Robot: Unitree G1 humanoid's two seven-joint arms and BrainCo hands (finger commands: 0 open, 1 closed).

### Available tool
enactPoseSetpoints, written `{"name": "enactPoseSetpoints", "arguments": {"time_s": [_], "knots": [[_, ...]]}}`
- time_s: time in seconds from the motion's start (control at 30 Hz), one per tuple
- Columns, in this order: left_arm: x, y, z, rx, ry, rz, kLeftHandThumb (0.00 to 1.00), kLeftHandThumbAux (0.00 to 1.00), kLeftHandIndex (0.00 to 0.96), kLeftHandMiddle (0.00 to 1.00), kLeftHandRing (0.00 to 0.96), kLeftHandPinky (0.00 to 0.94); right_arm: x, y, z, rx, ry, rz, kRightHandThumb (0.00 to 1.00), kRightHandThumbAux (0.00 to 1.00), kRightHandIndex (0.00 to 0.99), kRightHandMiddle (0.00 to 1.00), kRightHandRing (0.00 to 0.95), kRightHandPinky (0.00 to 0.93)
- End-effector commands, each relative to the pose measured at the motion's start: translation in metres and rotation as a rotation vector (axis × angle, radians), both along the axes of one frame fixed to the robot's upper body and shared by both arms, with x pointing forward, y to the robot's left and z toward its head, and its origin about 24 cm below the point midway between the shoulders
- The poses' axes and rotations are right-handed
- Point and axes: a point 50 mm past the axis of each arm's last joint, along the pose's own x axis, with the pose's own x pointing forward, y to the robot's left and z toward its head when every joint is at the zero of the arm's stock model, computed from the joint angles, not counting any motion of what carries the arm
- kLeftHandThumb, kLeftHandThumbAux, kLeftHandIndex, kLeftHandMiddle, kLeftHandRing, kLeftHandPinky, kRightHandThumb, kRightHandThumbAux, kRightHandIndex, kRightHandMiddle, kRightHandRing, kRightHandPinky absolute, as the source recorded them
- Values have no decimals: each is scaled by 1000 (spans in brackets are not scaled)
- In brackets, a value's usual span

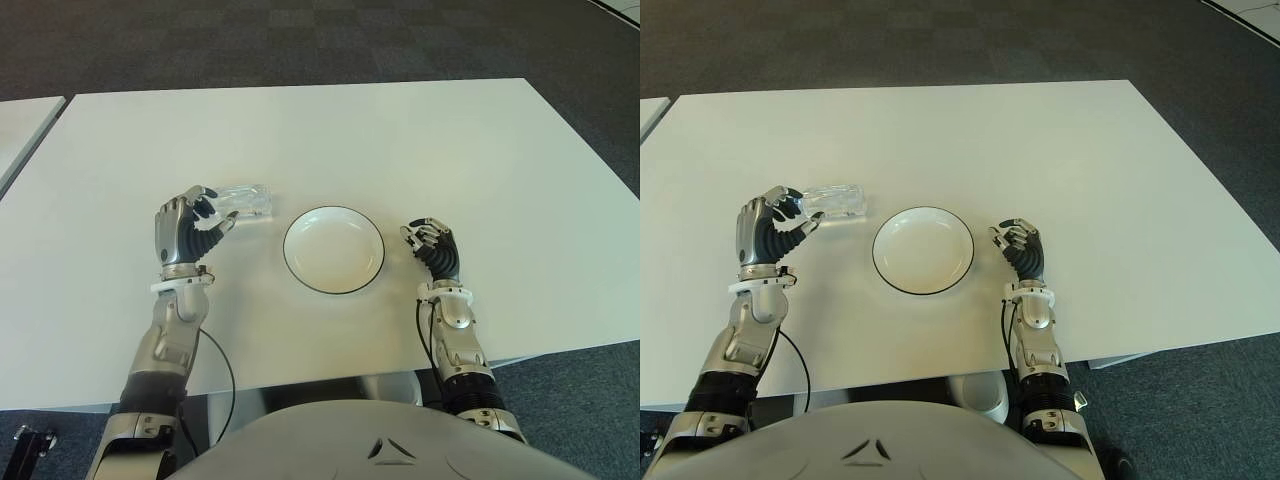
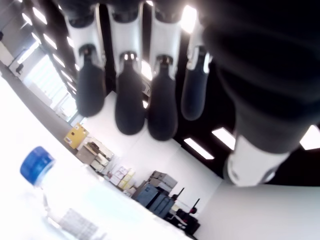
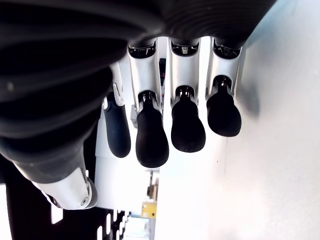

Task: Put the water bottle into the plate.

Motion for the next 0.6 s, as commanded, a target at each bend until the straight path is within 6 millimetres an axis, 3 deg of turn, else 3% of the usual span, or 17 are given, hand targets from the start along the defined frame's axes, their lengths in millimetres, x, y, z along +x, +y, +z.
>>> {"name": "enactPoseSetpoints", "arguments": {"time_s": [0.03, 0.13, 0.23, 0.43, 0.6], "knots": [[20, 7, 0, 127, 59, -4, 584, 677, 243, 273, 263, 285, -13, 2, -19, 25, 104, -19, 706, 729, 438, 737, 733, 731], [34, 14, 2, 211, 72, -12, 570, 595, 128, 144, 131, 126, -13, 2, -19, 25, 104, -21, 706, 729, 438, 738, 736, 735], [39, 18, 2, 277, 77, -27, 576, 536, 68, 59, 46, 42, -14, 2, -19, 23, 102, -20, 706, 729, 438, 742, 741, 740], [49, 25, -5, 386, 121, -37, 568, 292, 7, 6, 4, 4, -14, 1, -19, 27, 97, -13, 704, 729, 438, 764, 757, 739], [54, 26, -9, 432, 114, -38, 541, 177, 1, 0, 0, 0, -14, 0, -19, 34, 96, -15, 704, 729, 438, 766, 753, 727]]}}
